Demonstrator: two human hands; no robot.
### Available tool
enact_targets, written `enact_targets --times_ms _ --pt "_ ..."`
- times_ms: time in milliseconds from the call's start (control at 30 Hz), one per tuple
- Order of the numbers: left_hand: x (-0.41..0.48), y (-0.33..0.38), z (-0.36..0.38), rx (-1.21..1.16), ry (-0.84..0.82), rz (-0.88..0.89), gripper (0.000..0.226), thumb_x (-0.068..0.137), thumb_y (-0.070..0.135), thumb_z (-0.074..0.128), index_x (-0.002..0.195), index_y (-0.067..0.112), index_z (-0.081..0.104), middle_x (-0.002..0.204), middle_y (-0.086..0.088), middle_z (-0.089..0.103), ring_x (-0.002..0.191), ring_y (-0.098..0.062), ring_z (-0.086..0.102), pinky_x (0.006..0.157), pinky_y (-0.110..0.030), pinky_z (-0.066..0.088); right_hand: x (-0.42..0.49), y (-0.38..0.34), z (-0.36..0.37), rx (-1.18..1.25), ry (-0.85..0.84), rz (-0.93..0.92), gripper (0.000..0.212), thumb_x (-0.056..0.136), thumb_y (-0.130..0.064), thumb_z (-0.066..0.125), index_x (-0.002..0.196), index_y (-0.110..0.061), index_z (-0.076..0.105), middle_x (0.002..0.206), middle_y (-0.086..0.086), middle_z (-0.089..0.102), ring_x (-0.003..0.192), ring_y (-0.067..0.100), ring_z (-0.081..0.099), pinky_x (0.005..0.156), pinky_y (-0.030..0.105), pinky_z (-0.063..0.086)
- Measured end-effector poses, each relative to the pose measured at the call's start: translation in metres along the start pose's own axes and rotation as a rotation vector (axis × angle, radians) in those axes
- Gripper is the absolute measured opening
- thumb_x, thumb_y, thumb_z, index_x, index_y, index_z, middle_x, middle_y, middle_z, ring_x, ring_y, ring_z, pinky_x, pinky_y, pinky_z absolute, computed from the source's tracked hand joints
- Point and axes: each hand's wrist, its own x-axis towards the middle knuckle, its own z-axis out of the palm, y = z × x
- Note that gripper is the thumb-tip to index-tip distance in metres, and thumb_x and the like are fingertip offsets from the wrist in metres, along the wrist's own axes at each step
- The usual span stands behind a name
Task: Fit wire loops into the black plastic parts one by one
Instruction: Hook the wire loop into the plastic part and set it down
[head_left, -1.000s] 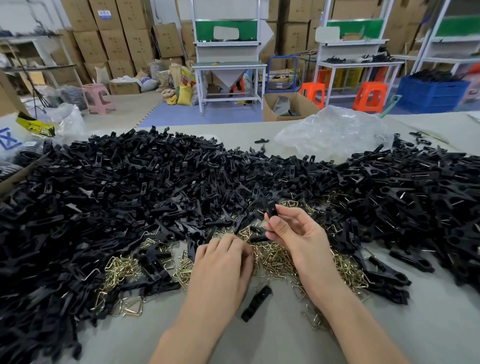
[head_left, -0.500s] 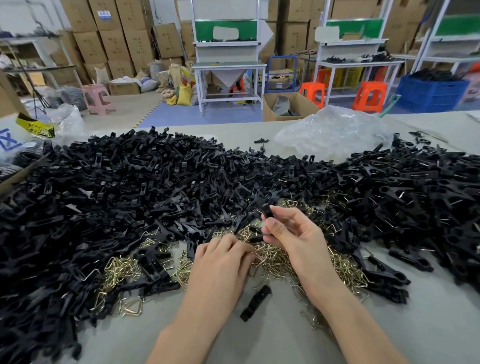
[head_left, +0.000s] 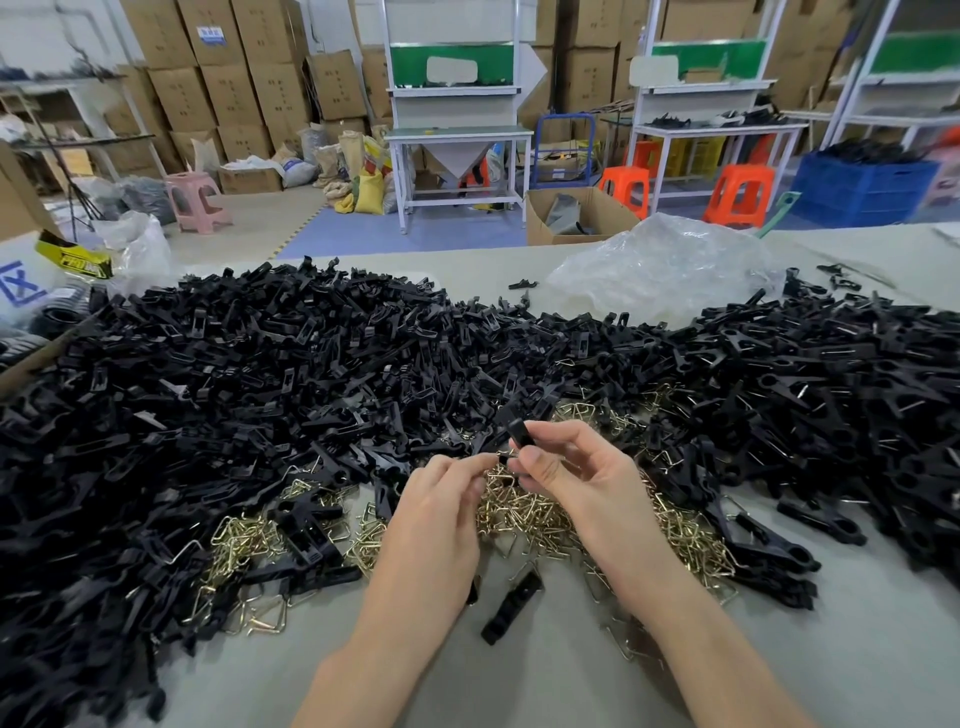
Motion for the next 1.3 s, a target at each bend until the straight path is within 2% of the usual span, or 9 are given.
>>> enact_targets --times_ms 267,500,600,700,767,900,1000,1133,1300 --pt "0.0001 0.0019 -0.0017 -0.049 0.068 -0.004 0.019 0.103 0.025 0.051 0.116 0.027 0.065 0.096 0.024 0.054 0.093 0.006 0.055 0.078 -0.007 0.039 -0.0028 -0.0001 0.0038 -0.086 -0.082 0.016 0.026 0.088 -0.005 0.075 0.095 -0.03 0.077 0.101 -0.002 0.077 0.094 0.013 0.074 0.083 0.024 0.058" --pt "0.0009 0.005 -0.0013 -0.255 0.054 -0.112 0.02 0.102 0.022 0.055 0.114 0.034 0.067 0.103 0.02 0.068 0.099 0.009 0.06 0.08 -0.003 0.041 -0.0021 -0.0022 0.0024 -0.011 -0.018 0.029 0.023 0.083 -0.003 0.079 0.092 -0.024 0.078 0.094 -0.003 0.078 0.087 0.005 0.072 0.078 0.013 0.052" --pt "0.002 0.0051 -0.0045 -0.33 0.049 -0.164 0.026 0.102 0.021 0.056 0.109 0.043 0.065 0.102 0.021 0.069 0.099 0.007 0.061 0.08 -0.004 0.042 -0.0015 -0.0013 0.0013 0.03 -0.009 0.045 0.023 0.082 -0.006 0.08 0.095 -0.025 0.078 0.097 -0.002 0.078 0.089 0.007 0.072 0.08 0.014 0.053" --pt "0.0018 0.0032 -0.0045 -0.265 0.048 -0.153 0.024 0.104 0.022 0.051 0.119 0.036 0.065 0.105 0.017 0.064 0.099 0.004 0.059 0.081 -0.006 0.042 -0.001 -0.0005 0.0009 0.037 -0.019 0.06 0.021 0.081 -0.01 0.081 0.095 -0.026 0.079 0.1 -0.001 0.078 0.093 0.011 0.072 0.087 0.021 0.056" --pt "0.0019 0.002 -0.0031 -0.251 0.07 -0.154 0.025 0.104 0.022 0.05 0.121 0.031 0.065 0.102 0.014 0.062 0.094 0.002 0.058 0.079 -0.01 0.044 -0.0013 -0.0005 0.0008 0.026 -0.039 0.061 0.021 0.081 -0.011 0.081 0.095 -0.026 0.078 0.1 -0.001 0.078 0.094 0.013 0.072 0.088 0.022 0.056" --pt "0.003 0.0003 -0.0026 -0.394 0.11 -0.255 0.024 0.104 0.022 0.05 0.112 0.037 0.067 0.077 0.014 0.059 0.057 0.001 0.048 0.053 -0.013 0.037 -0.0027 -0.0016 0.0011 0.026 -0.074 0.038 0.02 0.082 -0.011 0.08 0.094 -0.026 0.078 0.094 -0.004 0.077 0.088 0.008 0.072 0.08 0.014 0.053" --pt "0.0042 0.0011 -0.0035 -0.544 0.122 -0.337 0.023 0.102 0.019 0.052 0.102 0.035 0.069 0.063 0.014 0.059 0.054 -0.005 0.044 0.045 -0.016 0.035 -0.0023 -0.0014 0.0014 0.025 -0.08 0.012 0.018 0.078 -0.015 0.08 0.093 -0.026 0.078 0.093 -0.006 0.077 0.088 0.005 0.072 0.08 0.013 0.052" --pt "0.0073 0.0052 -0.0054 -0.628 0.125 -0.361 0.014 0.1 0.018 0.059 0.097 0.027 0.07 0.072 -0.001 0.069 0.063 -0.009 0.058 0.06 -0.024 0.05 -0.0025 0.0019 0.004 -0.039 -0.095 -0.014 0.025 0.084 -0.003 0.078 0.096 -0.025 0.076 0.095 -0.006 0.077 0.09 0.004 0.072 0.081 0.013 0.052" --pt "0.0075 0.0062 -0.009 -0.675 0.153 -0.358 0.009 0.098 0.022 0.062 0.094 0.023 0.071 0.078 0.007 0.073 0.065 -0.003 0.061 0.066 -0.018 0.052 -0.0041 0.0045 0.0071 -0.234 -0.094 -0.079 0.05 0.086 -0.008 0.078 0.123 -0.039 0.067 0.108 -0.022 0.072 0.099 0.002 0.069 0.083 0.01 0.05"
